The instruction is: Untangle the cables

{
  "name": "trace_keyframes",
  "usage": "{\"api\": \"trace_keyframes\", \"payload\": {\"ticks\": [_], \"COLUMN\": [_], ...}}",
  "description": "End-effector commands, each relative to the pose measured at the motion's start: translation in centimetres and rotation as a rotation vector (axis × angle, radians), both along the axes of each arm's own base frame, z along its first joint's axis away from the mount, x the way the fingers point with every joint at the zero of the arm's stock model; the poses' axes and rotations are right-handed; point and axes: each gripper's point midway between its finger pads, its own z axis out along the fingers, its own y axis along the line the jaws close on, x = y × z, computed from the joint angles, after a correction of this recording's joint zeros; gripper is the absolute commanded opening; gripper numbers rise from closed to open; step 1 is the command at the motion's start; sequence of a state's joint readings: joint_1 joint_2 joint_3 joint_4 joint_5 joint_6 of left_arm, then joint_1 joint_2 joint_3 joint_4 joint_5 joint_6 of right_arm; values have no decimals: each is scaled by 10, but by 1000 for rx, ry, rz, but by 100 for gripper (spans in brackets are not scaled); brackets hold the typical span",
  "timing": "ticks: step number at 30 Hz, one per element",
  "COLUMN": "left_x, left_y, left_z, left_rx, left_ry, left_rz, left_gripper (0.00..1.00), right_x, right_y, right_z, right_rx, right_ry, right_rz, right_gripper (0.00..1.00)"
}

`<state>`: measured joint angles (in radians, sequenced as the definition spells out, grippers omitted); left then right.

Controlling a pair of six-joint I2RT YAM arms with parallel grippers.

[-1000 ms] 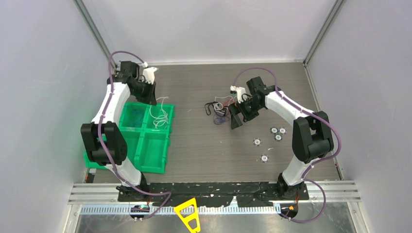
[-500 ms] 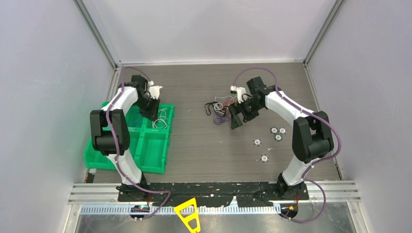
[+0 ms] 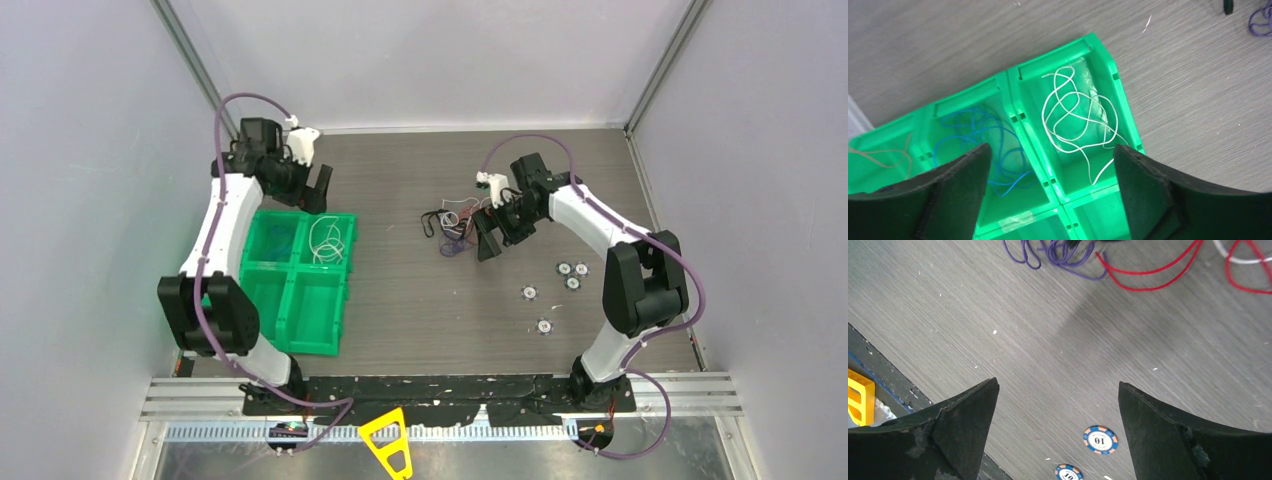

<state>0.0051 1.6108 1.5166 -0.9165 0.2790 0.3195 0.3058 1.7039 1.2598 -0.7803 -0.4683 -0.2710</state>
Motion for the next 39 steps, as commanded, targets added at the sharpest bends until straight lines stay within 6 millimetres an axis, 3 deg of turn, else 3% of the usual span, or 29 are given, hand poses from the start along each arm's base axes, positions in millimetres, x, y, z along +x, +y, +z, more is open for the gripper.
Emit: {"api": "trace_keyframes", "payload": {"ticks": [1, 4, 6, 11, 14, 15, 16, 17, 19, 20, 21, 22, 23, 24, 25, 26, 27, 28, 32, 36, 39], "left_x": [-7, -8, -14, -22, -30, -32, -35, -36, -39, -40, -42, -44, -46, -49, -53, -56, -60, -64, -73, -81, -88], "left_y": [-7, -27, -52, -76, -91, -98, -104, -111, -124, -130, -135, -141, -145, -152, -157, -162, -169, -176, -202, -229, -238], "left_z": [46, 74, 92, 123, 125, 122, 112, 104, 87, 79, 71, 61, 53, 44, 33, 25, 17, 11, -11, -9, 5], "left_rx": [-21, -116, -189, -343, -412, -428, -435, -439, -454, -454, -454, -458, -460, -470, -480, -489, -502, -517, -518, -547, -605], "left_ry": [-148, -312, -410, -613, -579, -537, -470, -427, -369, -354, -344, -328, -312, -286, -253, -227, -203, -177, -116, -120, -150], "left_rz": [-62, -122, -189, -213, -272, -288, -293, -305, -318, -316, -315, -316, -312, -314, -313, -316, -322, -329, -392, -503, -578], "left_gripper": [99, 100, 99, 100, 100, 100, 100, 100, 99, 99, 100, 99, 100, 98, 96, 94, 93, 91, 88, 80, 72], "right_x": [31, 46, 57, 89, 108, 110, 116, 117, 115, 112, 109, 105, 94, 92, 75, 70, 53, 46, 10, -17, -31], "right_y": [4, 9, 16, 40, 60, 65, 72, 75, 78, 77, 76, 75, 74, 74, 74, 77, 78, 79, 76, 74, 68], "right_z": [40, 35, 25, 2, -3, -14, -13, -25, -42, -48, -49, -43, -46, -27, -29, -4, -1, 22, 47, 55, 60], "right_rx": [31, 29, 21, 28, 44, 34, 27, 8, -11, -23, -25, -20, -16, 10, 34, 76, 115, 156, 231, 265, 238], "right_ry": [-158, -169, -165, -173, -188, -170, -184, -166, -138, -121, -113, -115, -99, -137, -114, -162, -146, -190, -234, -253, -309], "right_rz": [-20, -71, -95, -137, -144, -141, -127, -114, -99, -95, -80, -69, -45, -34, 3, 25, 73, 96, 212, 365, 480], "right_gripper": [97, 99, 100, 98, 97, 97, 96, 95, 80, 58, 49, 31, 22, 10, 6, 6, 6, 5, 5, 5, 6]}}
